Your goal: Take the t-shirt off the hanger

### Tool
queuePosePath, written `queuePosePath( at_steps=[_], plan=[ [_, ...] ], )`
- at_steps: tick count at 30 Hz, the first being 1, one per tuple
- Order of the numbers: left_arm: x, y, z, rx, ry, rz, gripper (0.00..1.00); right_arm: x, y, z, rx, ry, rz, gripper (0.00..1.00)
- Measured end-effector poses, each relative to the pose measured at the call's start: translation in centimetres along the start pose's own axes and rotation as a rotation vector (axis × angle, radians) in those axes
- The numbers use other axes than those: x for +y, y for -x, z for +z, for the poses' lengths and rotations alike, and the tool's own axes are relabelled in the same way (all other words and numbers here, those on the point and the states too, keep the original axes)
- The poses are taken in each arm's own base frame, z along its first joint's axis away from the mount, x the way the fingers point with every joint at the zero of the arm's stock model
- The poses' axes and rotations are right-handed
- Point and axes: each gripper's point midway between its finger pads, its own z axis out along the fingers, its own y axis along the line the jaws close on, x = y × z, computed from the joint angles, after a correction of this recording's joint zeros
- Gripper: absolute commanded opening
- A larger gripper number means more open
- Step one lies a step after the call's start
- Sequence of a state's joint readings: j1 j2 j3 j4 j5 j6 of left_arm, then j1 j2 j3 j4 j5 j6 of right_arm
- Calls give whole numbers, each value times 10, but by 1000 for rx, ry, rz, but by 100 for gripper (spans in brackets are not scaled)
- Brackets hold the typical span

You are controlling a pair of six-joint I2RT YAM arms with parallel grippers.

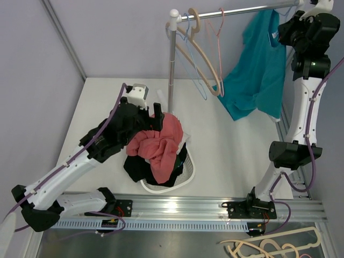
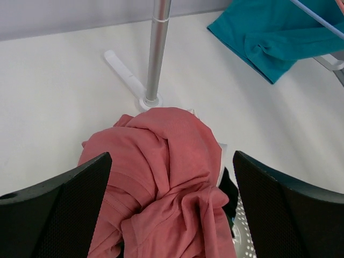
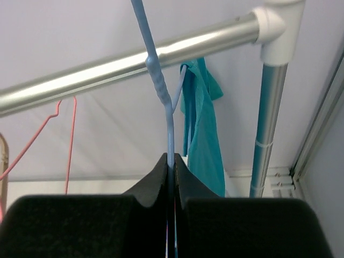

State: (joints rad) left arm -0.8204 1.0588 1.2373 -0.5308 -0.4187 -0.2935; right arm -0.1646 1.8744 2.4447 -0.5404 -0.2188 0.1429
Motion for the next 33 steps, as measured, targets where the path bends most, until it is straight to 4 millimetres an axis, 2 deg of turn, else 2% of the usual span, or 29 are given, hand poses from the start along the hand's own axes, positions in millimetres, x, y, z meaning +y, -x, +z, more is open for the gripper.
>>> queuePosePath(
  at_steps=[2,7,9,12,15,19,23,26,33],
  plan=[
    [-6,2,-3,-23,2,44,100,6,-5,-7,18,5,15,0],
    [-48,-2,-10,-57,-62,167,100,31,-24,-29,73,-3,33,0],
    [-63,-5,-10,-69,-90,201,100,50,-26,-45,84,9,35,0],
    [-87,-9,-13,-113,-115,286,100,73,-18,-69,70,15,31,0],
    [-121,-10,-17,-177,-146,386,100,88,0,-97,36,7,34,0],
    [-170,-9,-19,-295,-170,520,99,85,20,-130,-3,-38,79,0],
    [-209,-14,-29,-427,-211,603,100,80,21,-155,-9,-84,147,0],
    [-228,-18,-43,-530,-252,634,99,77,9,-166,21,-113,189,0],
    [-258,-17,-66,-673,-358,627,99,70,-5,-170,65,-173,220,0]
  ],
)
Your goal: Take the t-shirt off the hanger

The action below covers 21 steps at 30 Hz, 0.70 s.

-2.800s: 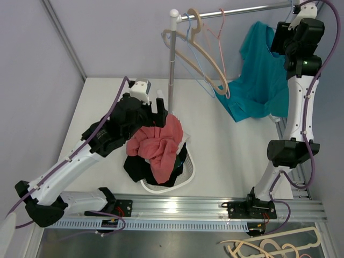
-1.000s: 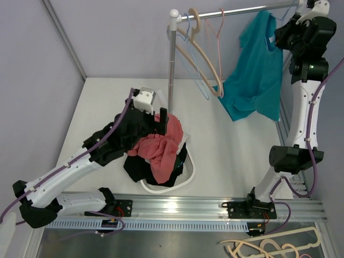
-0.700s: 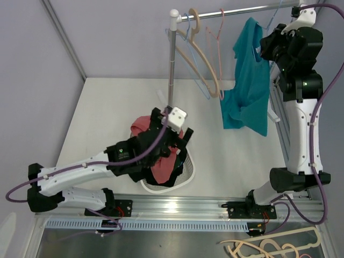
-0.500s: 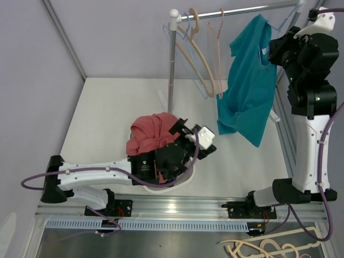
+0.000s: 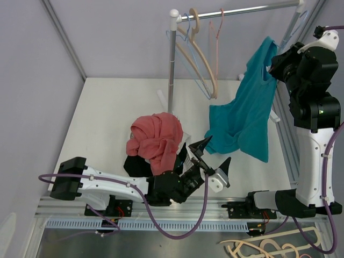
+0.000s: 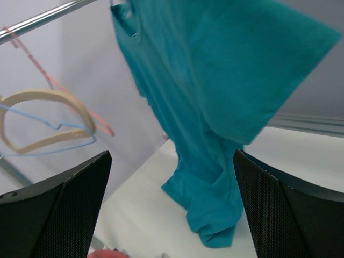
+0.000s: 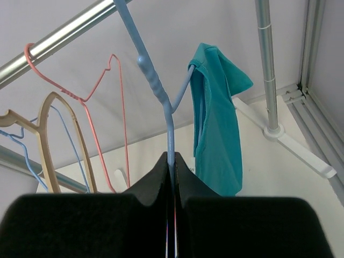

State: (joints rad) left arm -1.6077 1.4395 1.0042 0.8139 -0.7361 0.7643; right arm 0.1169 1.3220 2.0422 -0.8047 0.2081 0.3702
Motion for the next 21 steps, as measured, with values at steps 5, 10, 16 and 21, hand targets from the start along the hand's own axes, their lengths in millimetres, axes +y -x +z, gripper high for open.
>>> queuePosePath(
  at_steps=[5,10,16,21],
  plan=[
    [-32,11,-5,-78,-145,-24,99,-2,-1,1,7,-18,12,0],
    [-48,17,-6,-113,-223,-49,99,0,-1,-1,12,-15,27,0],
    [-60,21,-1,-126,-291,-96,100,8,-2,-5,22,18,45,0],
    [-57,20,25,-118,-275,-111,99,16,2,-18,15,57,52,0]
  ],
)
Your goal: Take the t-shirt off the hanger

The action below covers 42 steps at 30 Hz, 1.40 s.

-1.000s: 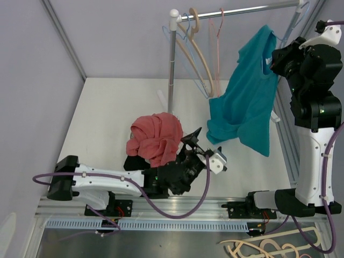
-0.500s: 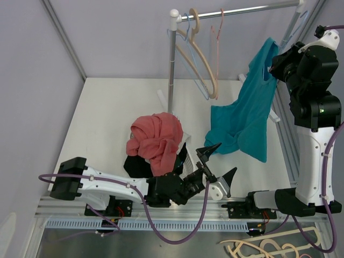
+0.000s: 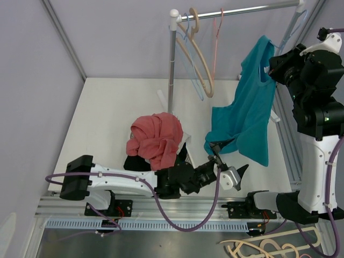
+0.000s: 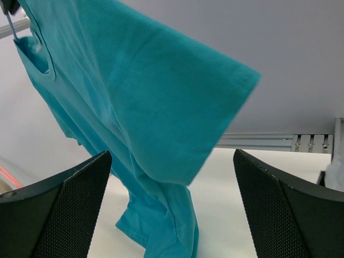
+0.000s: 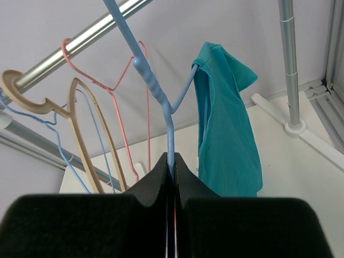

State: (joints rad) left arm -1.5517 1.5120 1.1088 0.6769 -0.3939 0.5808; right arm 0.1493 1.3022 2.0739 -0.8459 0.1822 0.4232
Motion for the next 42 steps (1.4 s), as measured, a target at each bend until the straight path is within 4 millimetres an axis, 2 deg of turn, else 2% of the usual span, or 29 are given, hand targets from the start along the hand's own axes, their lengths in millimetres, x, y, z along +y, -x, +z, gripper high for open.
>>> queuePosePath(
  at_steps=[8,12,13,14,15,16,19,22,24,27,31,33,37,42],
  plan=[
    [14,-26,37,55,3,-8,99,7,12,-23,-34,46,12,0],
    [17,-39,49,85,6,-10,88,9,12,-25,-30,59,12,0],
    [18,-42,51,94,7,-9,83,10,11,-25,-28,61,12,0],
    [19,-44,54,100,11,-12,65,10,11,-25,-27,63,12,0],
    [20,-45,58,107,15,-20,54,10,11,-25,-26,65,12,0],
    [23,-46,63,117,27,-21,34,11,11,-25,-25,66,13,0],
    [28,-39,79,131,51,-22,13,12,10,-25,-23,71,19,0],
    [34,-29,87,136,71,-19,1,13,10,-24,-21,76,22,0],
    [33,-21,86,138,84,-10,1,13,9,-21,-19,74,22,0],
    [14,-6,77,133,66,14,1,12,7,-14,-15,62,19,0],
    [-26,20,47,108,17,28,1,7,-4,0,19,31,2,0],
    [-34,31,32,92,8,14,1,4,-11,7,40,13,-6,0],
    [-42,36,9,87,4,-9,1,-1,-18,24,59,-24,-23,0],
    [-51,34,-3,96,32,-11,1,-4,-21,37,64,-50,-37,0]
  ],
)
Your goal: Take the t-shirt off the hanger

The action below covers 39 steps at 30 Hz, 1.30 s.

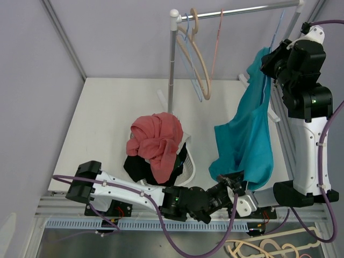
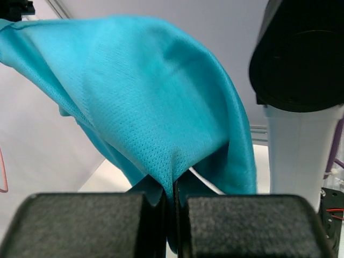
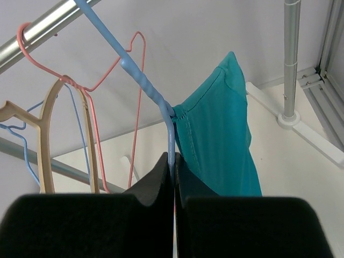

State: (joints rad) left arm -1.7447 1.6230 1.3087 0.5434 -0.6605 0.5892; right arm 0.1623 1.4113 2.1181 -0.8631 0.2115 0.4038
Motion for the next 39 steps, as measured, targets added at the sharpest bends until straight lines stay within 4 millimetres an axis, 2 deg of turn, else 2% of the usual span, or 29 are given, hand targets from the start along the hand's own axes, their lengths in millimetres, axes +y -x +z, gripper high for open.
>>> queuePosePath(
  at_steps=[4,11,15,18,21,24,26,28,34,36,39],
  plan=[
    [-7,-3,-5,1,2,-27,1,3,6,2,-7,2,-4,0],
    [-25,-25,-11,30,-35,-138,1,10,22,3,-25,4,-6,0],
    [-23,-25,-9,22,-24,-191,1,10,16,4,6,8,-9,0],
    [-18,-40,-2,33,-33,-229,1,15,14,3,20,37,-4,0],
    [3,-73,9,87,-21,-264,1,22,14,-2,27,79,-1,0],
    [39,-107,14,156,20,-305,1,27,16,-12,31,120,1,0],
    [62,-116,20,188,51,-333,1,31,17,-23,32,154,2,0],
    [81,-115,32,214,67,-366,1,34,16,-39,41,191,2,0],
    [131,-81,87,209,62,-545,1,33,13,-88,40,256,-8,0],
    [135,-82,101,230,35,-605,1,33,13,-100,40,275,-7,0],
    [130,-98,124,302,-8,-687,1,37,12,-113,46,311,-5,0]
  ],
)
